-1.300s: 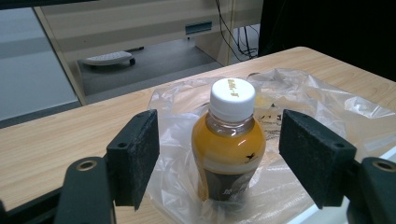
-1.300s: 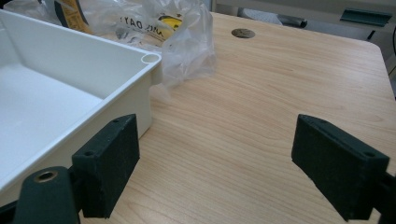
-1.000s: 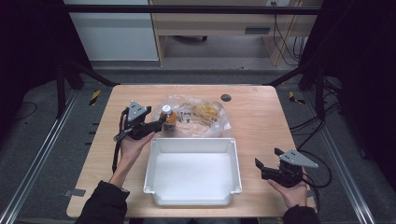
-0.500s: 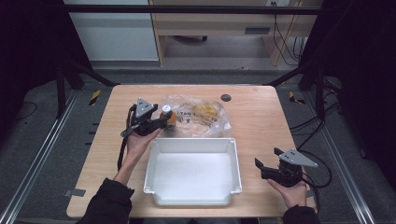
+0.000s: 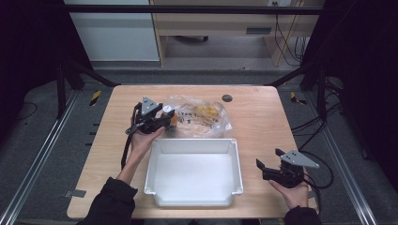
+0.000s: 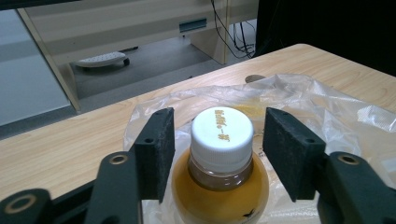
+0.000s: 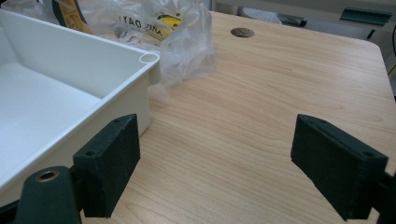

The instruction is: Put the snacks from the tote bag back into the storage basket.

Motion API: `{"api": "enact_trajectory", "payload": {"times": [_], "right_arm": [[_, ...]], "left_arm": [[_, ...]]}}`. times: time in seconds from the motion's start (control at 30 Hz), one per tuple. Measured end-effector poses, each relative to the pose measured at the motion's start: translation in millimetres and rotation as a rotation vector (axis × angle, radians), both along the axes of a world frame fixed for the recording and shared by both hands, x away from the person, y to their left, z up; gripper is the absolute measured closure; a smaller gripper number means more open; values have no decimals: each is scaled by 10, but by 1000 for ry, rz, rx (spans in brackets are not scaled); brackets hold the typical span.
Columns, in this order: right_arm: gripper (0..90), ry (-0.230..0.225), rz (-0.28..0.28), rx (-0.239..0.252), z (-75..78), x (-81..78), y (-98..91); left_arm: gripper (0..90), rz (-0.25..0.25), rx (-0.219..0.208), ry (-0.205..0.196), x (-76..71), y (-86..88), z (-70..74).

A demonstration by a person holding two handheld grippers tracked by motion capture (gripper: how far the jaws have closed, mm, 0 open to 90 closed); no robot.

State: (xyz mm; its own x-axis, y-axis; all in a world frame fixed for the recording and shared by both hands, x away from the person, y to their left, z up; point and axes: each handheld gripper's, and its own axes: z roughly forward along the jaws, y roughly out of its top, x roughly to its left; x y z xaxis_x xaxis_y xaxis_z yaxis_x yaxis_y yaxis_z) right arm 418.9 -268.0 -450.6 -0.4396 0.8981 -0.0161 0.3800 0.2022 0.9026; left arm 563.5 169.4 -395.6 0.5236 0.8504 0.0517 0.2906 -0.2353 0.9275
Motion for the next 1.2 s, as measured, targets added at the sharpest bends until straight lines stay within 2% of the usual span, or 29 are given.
{"api": "enact_trajectory", "payload": {"times": [0.43,0.57,0.8,1.2], "right_arm": [[162,1,1,2,2,-2,-1],[163,1,0,1,2,-3,-2],[166,5,0,0,0,0,-1],[179,5,3,-3,0,1,-1]], "left_arm": [[547,2,12,17,41,-10,-39],[571,-3,4,24,51,-24,-52],[582,-4,0,25,58,-27,-52],[588,29,0,34,46,-60,-32]]}}
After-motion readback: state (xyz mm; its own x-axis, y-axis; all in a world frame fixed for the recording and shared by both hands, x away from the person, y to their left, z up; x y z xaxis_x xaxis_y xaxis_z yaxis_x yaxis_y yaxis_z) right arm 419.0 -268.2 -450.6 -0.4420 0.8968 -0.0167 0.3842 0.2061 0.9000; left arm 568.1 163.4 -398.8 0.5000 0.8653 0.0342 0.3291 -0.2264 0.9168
